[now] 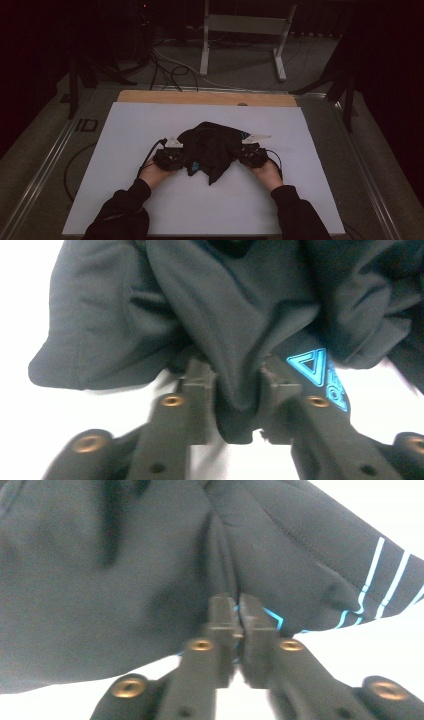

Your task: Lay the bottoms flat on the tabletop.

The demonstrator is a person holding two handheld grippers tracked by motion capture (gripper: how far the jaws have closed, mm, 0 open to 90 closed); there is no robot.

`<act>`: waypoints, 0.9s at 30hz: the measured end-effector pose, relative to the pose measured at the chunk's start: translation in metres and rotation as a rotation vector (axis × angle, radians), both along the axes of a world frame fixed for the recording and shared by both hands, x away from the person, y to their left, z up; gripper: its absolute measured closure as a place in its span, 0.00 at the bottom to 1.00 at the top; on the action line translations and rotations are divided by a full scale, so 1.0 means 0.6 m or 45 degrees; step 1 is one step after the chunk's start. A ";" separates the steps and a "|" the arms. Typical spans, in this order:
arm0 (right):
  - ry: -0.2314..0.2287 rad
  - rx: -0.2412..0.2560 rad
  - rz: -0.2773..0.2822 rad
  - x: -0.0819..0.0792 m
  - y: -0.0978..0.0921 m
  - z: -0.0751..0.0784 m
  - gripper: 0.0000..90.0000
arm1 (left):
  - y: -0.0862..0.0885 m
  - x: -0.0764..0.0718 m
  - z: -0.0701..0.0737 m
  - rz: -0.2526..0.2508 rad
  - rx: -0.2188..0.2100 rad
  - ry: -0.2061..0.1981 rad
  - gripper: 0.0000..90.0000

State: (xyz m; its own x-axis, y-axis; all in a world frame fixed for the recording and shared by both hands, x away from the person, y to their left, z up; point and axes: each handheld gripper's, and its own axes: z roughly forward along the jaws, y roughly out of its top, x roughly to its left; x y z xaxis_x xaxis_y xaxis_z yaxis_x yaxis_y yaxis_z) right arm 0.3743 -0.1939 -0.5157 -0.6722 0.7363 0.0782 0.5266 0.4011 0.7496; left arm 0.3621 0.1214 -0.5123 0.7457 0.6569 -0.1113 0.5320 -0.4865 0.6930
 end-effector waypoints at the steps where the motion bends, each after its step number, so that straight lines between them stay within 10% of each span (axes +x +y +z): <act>1: -0.001 -0.006 0.007 0.000 -0.002 0.000 0.99 | 0.000 -0.002 0.003 -0.010 0.011 -0.013 0.91; 27: -0.136 -0.011 -0.021 -0.036 -0.097 0.069 1.00 | 0.072 -0.056 0.095 -0.022 0.045 -0.142 0.96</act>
State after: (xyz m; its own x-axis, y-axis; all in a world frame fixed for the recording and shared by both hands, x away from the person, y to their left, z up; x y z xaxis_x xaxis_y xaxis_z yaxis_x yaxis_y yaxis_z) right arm 0.3528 -0.2518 -0.4745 -0.6640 0.7478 0.0000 0.4503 0.3998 0.7984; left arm 0.3283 0.1646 -0.4553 0.7634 0.6460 -0.0038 0.4436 -0.5200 0.7299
